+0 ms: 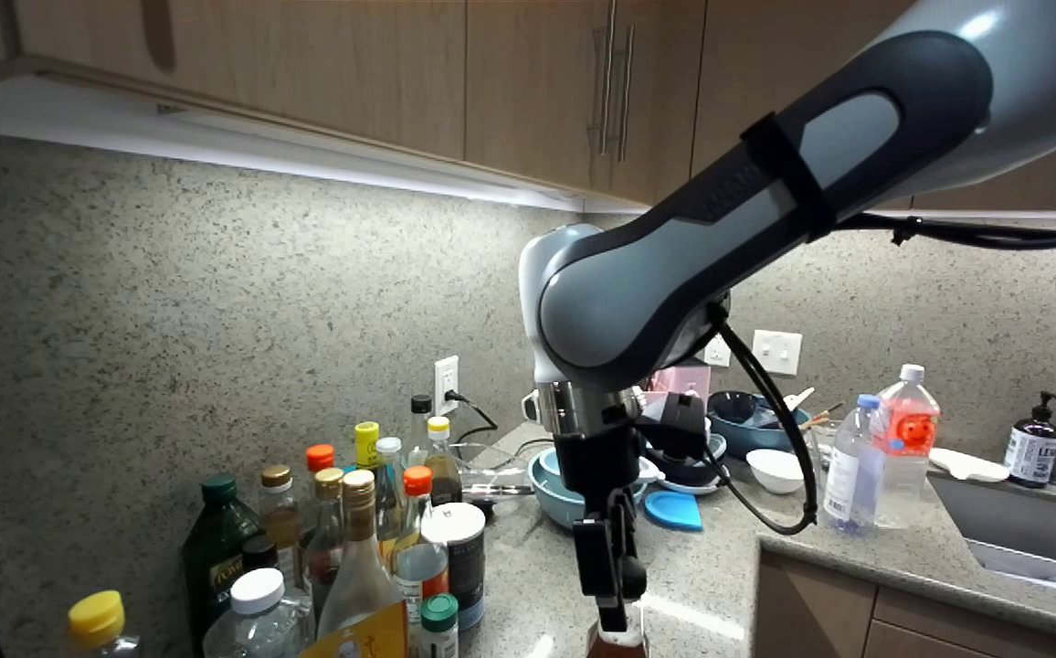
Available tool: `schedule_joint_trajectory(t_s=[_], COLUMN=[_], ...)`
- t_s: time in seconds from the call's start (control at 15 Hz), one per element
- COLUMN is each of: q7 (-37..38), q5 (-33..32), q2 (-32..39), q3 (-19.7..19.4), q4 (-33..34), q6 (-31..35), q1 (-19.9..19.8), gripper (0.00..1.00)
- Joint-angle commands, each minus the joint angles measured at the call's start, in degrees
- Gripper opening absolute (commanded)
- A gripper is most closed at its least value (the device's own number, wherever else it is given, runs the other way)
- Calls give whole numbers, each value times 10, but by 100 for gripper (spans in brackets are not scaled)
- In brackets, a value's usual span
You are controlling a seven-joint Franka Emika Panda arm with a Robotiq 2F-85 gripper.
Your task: Lay the bottle with the black cap down.
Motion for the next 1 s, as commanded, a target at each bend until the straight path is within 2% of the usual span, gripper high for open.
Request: schedule_joint_trajectory(t_s=[0.0,0.73,0.8,0.87,0.93], q7=[0,-7,-10,-10,-10], q5=[1,3,4,4,4], q2=[1,1,1,1,1], q3=[-1,1,2,2,2], q4=[3,2,2,1,2], q6=[-2,4,5,7,7], q1=[1,0,0,0,0], gripper=[100,100,75,74,68])
